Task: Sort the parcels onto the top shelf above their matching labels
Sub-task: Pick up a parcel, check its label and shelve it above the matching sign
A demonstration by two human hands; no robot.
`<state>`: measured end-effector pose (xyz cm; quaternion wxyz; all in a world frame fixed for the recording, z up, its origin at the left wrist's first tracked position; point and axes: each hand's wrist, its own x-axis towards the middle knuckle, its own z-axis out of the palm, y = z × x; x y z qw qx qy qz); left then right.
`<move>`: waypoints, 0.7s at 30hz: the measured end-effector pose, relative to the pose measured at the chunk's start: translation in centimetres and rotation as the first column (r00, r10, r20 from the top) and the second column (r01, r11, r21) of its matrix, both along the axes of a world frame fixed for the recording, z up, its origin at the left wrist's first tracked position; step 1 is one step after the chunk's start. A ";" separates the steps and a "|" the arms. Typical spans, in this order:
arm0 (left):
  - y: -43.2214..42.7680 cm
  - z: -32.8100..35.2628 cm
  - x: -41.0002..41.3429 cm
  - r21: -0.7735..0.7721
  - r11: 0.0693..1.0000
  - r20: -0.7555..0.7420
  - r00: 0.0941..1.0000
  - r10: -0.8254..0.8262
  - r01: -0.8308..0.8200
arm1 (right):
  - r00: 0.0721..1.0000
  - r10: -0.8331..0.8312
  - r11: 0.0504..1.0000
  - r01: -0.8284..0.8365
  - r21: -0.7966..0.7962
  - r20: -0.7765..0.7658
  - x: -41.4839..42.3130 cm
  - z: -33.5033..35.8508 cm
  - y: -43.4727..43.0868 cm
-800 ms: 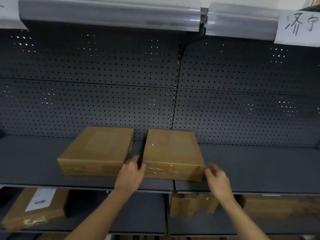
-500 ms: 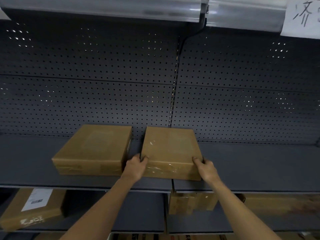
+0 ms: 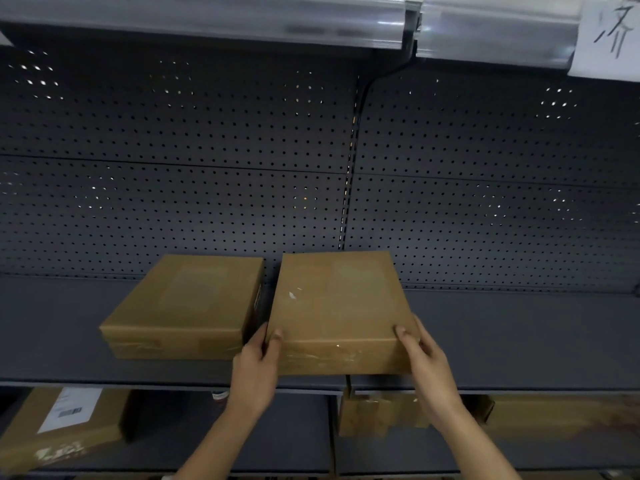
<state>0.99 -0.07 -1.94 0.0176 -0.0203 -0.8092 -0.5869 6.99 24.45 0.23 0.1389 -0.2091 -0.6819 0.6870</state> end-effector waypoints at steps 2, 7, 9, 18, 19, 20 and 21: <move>-0.5 0.4 1.9 -0.004 1.000 -0.050 0.999 0.014 -0.014 | 1.000 -0.011 0.999 0.011 -0.038 -0.017 1.5 0.2 -0.7; -1.3 0.3 4.4 -0.035 0.999 -0.096 0.995 0.001 -0.004 | 0.997 -0.056 0.988 0.048 -0.147 -0.047 4.0 -0.4 -2.2; -1.7 0.1 4.7 -0.076 0.996 -0.081 0.995 -0.050 0.044 | 0.991 -0.105 0.979 0.090 -0.185 -0.077 4.2 -0.4 -2.6; 1.6 0.3 5.7 -0.834 0.548 -0.337 0.845 -0.415 -0.063 | 0.968 -0.181 0.970 0.147 -0.195 -0.172 4.3 1.4 -4.9; 2.0 0.6 5.7 -0.842 0.533 -0.339 0.848 -0.407 -0.081 | 0.968 -0.168 0.973 0.133 -0.188 -0.185 4.4 1.8 -5.2; 2.2 0.9 5.6 -0.837 0.538 -0.349 0.853 -0.388 -0.098 | 0.969 -0.154 0.976 0.119 -0.180 -0.192 4.6 2.2 -5.4; 2.3 1.1 5.5 -0.821 0.556 -0.383 0.846 -0.370 -0.128 | 0.970 -0.141 0.980 0.108 -0.170 -0.200 4.7 2.6 -5.6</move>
